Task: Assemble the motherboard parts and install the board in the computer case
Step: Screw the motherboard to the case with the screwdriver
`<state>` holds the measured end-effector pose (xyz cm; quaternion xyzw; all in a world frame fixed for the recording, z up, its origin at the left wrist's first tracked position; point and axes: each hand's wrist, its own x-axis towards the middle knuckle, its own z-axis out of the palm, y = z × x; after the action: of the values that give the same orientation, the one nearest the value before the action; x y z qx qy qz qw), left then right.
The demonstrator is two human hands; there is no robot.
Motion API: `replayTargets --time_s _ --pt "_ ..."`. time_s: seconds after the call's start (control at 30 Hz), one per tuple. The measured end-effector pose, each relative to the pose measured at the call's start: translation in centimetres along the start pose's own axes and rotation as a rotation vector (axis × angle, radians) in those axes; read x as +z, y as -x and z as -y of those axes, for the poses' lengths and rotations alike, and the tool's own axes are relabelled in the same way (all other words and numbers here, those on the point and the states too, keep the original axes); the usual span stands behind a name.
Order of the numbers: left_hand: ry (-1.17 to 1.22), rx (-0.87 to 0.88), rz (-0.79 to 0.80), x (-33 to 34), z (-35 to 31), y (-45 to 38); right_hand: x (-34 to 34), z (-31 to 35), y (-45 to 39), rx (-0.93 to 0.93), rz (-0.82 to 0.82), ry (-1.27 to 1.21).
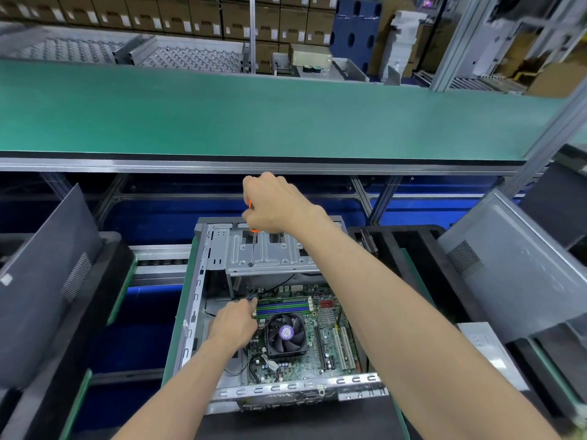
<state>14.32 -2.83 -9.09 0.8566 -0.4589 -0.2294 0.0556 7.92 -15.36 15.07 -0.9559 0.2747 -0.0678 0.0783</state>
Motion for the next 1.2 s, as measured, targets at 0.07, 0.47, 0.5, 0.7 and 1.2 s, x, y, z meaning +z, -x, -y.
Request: replayTargets --time_s 0.07,0.47,0.5,0.7,1.2 --pt "0.002 0.003 -0.007 0.0 0.0 0.0 0.3 0.3 -0.3 0.027 -0.05 0.088" --pt "0.019 0.005 0.006 -0.2 0.0 0.0 0.2 0.5 0.0 0.021 -0.042 0.033" --pt "0.015 0.005 0.005 -0.1 0.0 0.0 0.4 0.5 -0.1 0.039 -0.064 0.078" --pt "0.013 0.009 0.016 -0.1 0.1 0.0 0.1 0.8 -0.1 0.013 0.006 -0.052" --pt "0.002 0.011 0.011 -0.2 0.2 0.1 -0.3 1.1 0.4 0.009 0.052 -0.123"
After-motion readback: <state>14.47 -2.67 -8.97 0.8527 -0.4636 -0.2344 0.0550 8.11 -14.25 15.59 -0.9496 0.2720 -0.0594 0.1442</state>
